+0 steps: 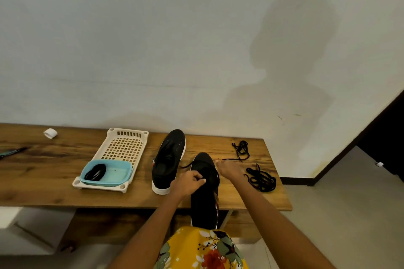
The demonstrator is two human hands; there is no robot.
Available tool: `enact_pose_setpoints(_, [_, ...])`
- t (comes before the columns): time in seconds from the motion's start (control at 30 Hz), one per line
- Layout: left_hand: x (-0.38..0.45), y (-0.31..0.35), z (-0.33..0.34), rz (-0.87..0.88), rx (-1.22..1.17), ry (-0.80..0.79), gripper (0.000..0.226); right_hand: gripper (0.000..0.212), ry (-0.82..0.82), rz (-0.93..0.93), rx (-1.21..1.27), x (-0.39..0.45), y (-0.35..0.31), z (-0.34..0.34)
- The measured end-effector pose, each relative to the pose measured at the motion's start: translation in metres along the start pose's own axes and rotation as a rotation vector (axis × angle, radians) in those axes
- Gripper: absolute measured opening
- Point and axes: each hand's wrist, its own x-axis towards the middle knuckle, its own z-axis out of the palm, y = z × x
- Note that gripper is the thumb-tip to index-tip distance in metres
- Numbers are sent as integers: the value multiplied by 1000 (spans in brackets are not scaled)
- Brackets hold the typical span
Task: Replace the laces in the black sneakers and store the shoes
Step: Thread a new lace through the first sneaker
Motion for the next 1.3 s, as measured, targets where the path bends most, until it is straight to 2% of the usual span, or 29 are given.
enact_pose_setpoints(0.07, [0, -2, 2, 10, 4, 32, 23, 47, -74, 69, -53, -8, 16, 14])
enact_pose_setpoints(0.13, [-2, -5, 5, 6, -13, 98, 15, 63, -221, 214, 106, -13, 26, 31])
enact_pose_setpoints(0.17, [-2, -6, 7, 3, -26, 123, 11, 65, -254, 225, 218, -12, 29, 40])
enact_pose_setpoints(0.3, [-5, -4, 18, 7, -74, 181, 9, 35, -57, 163, 499, -7, 32, 61])
enact_pose_setpoints(0.4, [-4, -5, 21, 5, -85, 183, 10, 31, 4, 198, 820, -4, 31, 69])
enact_pose_setpoints(0.5, [-1, -6, 20, 11, -50, 177, 11, 20, 124, -4, 917, -8, 24, 67])
enact_pose_setpoints(0.57, [0, -7, 19, 4, -8, 171, 14, 14, 106, -146, 860, -13, 15, 61])
enact_pose_setpoints(0.63, [2, -9, 18, -6, 42, 153, 19, 17, 36, -254, 653, -13, 8, 58])
enact_pose_setpoints(0.77, [7, -13, 11, -5, 82, 116, 17, 14, 69, -262, 213, -2, 3, 55])
enact_pose_setpoints(0.83, [9, -13, 6, -12, 88, 113, 17, 16, 97, -279, 95, -1, 2, 51])
enact_pose_setpoints(0.97, [9, -9, -1, -51, 103, 58, 25, 21, 115, -329, 12, -1, 4, 48])
enact_pose_setpoints(1.1, [11, 3, -15, -2, -267, 4, 39, 25, -34, -479, -73, -1, 9, 40])
enact_pose_setpoints(1.2, [7, 20, -25, 83, -488, 22, 38, 20, -86, -459, 9, 2, 13, 36])
enact_pose_setpoints(1.3, [6, 29, -27, 91, -450, -78, 42, 19, -140, -421, 226, 5, 18, 35])
